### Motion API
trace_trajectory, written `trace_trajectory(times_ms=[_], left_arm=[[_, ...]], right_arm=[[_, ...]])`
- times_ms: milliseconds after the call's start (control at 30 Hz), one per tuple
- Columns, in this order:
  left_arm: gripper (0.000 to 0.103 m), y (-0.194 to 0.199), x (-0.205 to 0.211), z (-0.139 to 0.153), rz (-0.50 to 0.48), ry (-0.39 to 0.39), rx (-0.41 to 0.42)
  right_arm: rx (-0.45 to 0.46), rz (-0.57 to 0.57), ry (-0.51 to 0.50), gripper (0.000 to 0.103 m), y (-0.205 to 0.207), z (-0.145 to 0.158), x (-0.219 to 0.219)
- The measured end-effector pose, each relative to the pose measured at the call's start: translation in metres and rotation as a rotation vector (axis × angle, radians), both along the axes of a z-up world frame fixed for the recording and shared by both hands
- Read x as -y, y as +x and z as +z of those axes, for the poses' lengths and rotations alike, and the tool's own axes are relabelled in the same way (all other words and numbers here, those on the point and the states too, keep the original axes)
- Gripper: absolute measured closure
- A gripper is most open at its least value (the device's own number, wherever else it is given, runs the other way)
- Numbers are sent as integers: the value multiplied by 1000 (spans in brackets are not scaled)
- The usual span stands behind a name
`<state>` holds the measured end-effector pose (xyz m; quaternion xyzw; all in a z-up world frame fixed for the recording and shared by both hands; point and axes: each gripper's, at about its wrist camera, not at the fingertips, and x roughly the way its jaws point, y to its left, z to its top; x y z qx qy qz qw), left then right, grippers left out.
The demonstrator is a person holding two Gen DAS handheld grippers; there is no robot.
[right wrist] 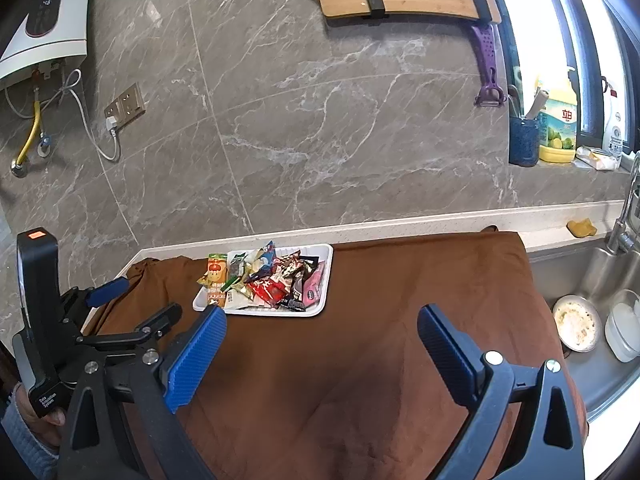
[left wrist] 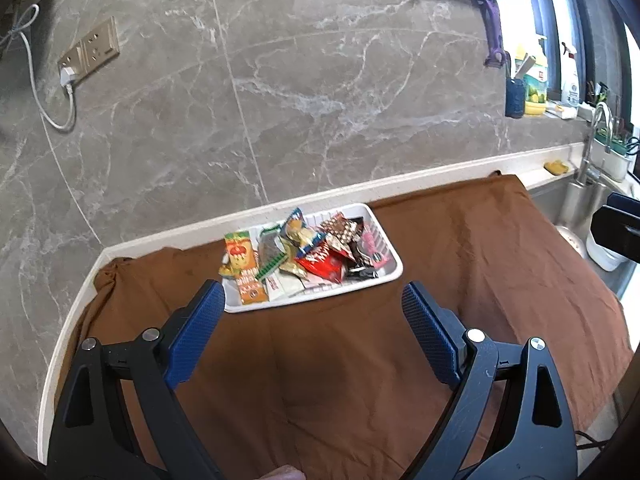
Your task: Organize snacks
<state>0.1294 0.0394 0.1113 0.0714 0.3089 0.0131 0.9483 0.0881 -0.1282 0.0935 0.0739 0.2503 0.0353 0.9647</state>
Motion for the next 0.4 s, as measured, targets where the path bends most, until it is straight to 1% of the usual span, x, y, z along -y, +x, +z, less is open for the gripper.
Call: trace_trajectory(times_ms=[167, 400], left_arm=[[13, 0, 0, 0, 15, 9, 7], [13, -4, -1, 2, 36, 47, 33]], right_arm=[[-6, 4, 2, 4, 0, -1, -1], [-20, 5, 9, 4, -1, -6, -3]])
